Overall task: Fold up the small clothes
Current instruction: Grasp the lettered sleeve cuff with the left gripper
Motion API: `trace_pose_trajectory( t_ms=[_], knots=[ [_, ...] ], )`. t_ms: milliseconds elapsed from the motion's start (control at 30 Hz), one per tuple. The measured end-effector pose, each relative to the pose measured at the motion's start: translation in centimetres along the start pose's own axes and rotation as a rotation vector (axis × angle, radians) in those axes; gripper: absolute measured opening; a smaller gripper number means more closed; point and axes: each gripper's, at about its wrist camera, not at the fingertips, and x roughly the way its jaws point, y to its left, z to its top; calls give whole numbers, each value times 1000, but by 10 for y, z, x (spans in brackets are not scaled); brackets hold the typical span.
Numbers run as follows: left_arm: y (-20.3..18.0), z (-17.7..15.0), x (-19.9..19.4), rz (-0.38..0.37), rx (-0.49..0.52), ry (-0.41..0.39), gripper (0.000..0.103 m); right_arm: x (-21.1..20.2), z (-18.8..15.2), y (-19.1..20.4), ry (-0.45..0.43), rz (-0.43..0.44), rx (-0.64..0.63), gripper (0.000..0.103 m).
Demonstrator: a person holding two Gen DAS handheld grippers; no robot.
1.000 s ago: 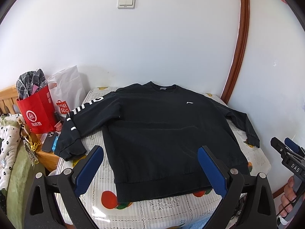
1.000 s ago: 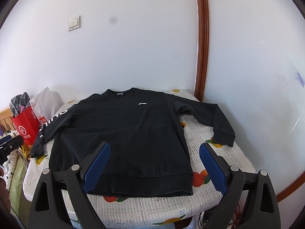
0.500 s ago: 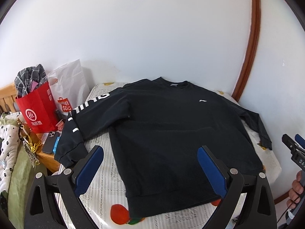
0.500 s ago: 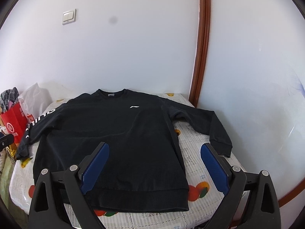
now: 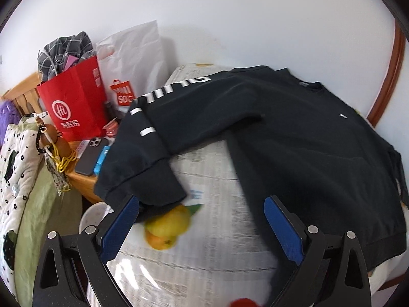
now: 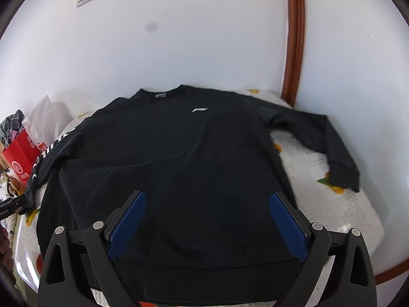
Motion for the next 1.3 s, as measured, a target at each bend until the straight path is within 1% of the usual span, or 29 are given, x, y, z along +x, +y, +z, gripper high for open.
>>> trace_pose_trajectory(
  t_ms=[100, 167, 233, 300, 367, 433, 467, 533, 567, 633, 667, 700, 800, 867, 967, 1033, 1067, 1100, 1167, 1233, 1300],
  knots=[
    [15, 0, 14, 3, -3, 8, 97, 21, -5, 6, 46, 7, -10, 96],
    [15, 1, 24, 17, 27, 17, 96, 31, -8, 11, 61, 7, -23, 96],
    [7, 0, 38, 89, 107, 47, 96, 38, -10, 15, 76, 1, -28, 96],
    [5, -2, 46, 119, 137, 49, 84, 48, -11, 18, 109, -13, -22, 96],
    [7, -2, 54, 113, 119, 67, 83, 52, -12, 19, 120, 1, -15, 96],
    [8, -2, 63, 146, 113, 78, 77, 56, -13, 19, 131, 11, -8, 96],
    [9, -3, 63, 151, 108, 67, 75, 59, -13, 19, 141, 9, -10, 96],
    [11, -2, 63, 163, 89, 55, 64, 61, -14, 20, 146, 2, -17, 96],
    [14, -2, 62, 183, 73, 50, 53, 61, -14, 20, 145, -3, -22, 96],
    [16, -2, 62, 195, 65, 55, 38, 62, -15, 19, 147, -16, -30, 96],
    [16, -1, 61, 225, 73, 57, 20, 63, -15, 18, 150, -25, -33, 96],
    [17, 0, 60, 244, 78, 58, 15, 63, -15, 17, 152, -28, -35, 96],
    [22, 9, 51, 209, 40, 60, 14, 61, -14, 11, 141, -8, -35, 96],
    [19, 19, 36, 197, 31, 31, 14, 58, -12, 6, 134, 9, -32, 96],
    [4, 37, 13, 152, 29, -17, 14, 53, -8, -4, 115, 33, -20, 96],
    [-13, 50, -3, 121, 32, -44, 13, 49, -5, -14, 103, 48, -8, 96],
    [-20, 55, -9, 92, 24, -49, 13, 49, -4, -19, 106, 47, -1, 96],
    [-33, 63, -17, 44, 26, -61, 13, 49, -3, -23, 114, 41, 7, 96],
    [-54, 71, -26, 9, 40, -89, 13, 48, -2, -35, 119, 36, 32, 96],
    [-81, 80, -32, -22, 68, -109, 13, 45, 0, -49, 119, 57, 61, 96],
    [-107, 90, -31, -86, 81, -119, 13, 44, 1, -59, 123, 63, 76, 96]
  ],
)
